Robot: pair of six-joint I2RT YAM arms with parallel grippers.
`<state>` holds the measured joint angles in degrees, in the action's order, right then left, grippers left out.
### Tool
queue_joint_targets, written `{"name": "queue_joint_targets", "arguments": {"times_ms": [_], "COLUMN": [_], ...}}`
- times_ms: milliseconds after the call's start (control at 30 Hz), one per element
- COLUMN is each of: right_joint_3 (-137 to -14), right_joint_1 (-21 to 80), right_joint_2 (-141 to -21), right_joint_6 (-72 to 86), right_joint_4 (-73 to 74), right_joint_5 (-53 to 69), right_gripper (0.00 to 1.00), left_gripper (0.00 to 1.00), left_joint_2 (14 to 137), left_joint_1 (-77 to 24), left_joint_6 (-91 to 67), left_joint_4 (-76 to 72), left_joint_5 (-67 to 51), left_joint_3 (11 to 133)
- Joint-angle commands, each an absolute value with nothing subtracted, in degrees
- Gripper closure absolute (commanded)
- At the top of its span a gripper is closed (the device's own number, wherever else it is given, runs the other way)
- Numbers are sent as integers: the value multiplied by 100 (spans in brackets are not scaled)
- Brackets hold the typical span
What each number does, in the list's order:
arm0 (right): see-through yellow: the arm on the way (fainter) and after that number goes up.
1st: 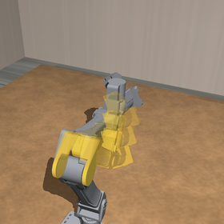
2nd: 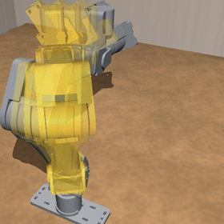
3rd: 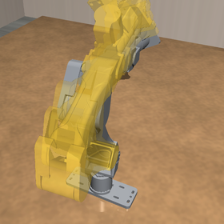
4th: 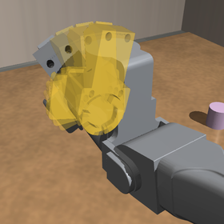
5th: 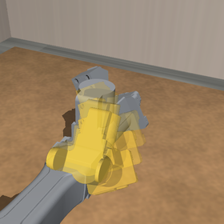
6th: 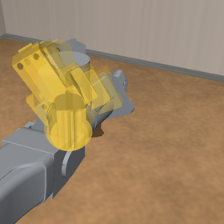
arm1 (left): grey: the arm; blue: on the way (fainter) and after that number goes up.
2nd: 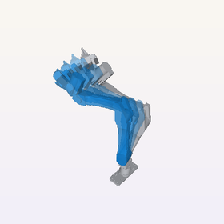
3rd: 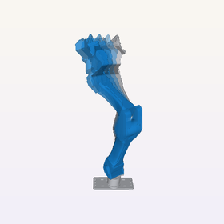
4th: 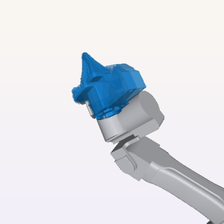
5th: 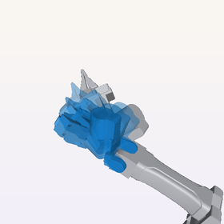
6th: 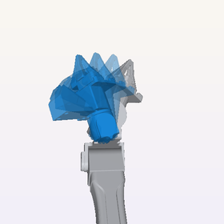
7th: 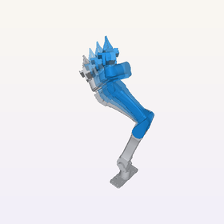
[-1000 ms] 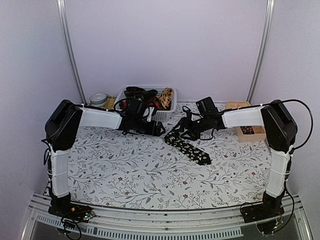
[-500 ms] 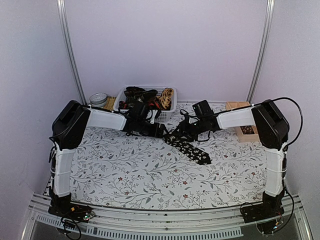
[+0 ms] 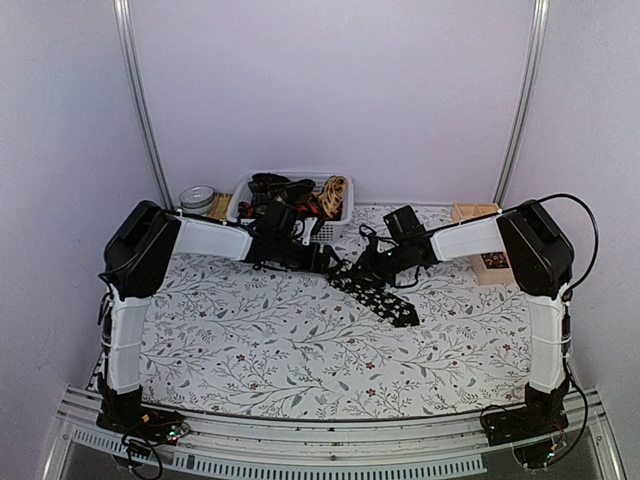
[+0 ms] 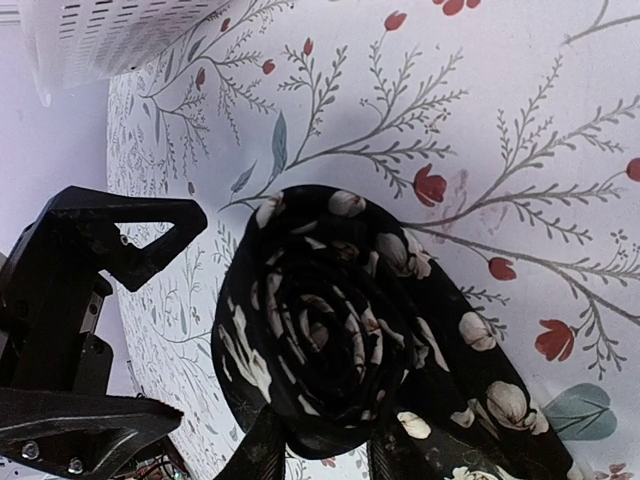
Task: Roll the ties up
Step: Roll the tie at the center of the board.
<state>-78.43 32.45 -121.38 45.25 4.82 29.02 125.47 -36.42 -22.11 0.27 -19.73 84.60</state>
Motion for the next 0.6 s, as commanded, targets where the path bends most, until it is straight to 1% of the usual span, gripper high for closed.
{"name": "queue_joint_targets", "arguments": {"times_ms": [0,267,567], "right_joint_3": [-7697,-7681,-7690], "right_joint_1": [3184,3090,3061], "right_joint_2": [-12662,-12916,-13049], "right_joint_6": [4371,4212,4126], "right_joint_4": [561,645,647], "right_joint_5": [2734,2764,2930], "right_gripper": [73,74,74], "left_gripper": [15,15,20], "left_joint_2": [12823,13149,13291], "left_joint_1": [-3507,-3473,-3461], "left_joint_6": [-2461,-2462,-2490], "left_joint_4": [-414,-498,-893], "left_joint_5": [-2727,-3072,-3378], "left_joint_3": [8488,8575,8521]}}
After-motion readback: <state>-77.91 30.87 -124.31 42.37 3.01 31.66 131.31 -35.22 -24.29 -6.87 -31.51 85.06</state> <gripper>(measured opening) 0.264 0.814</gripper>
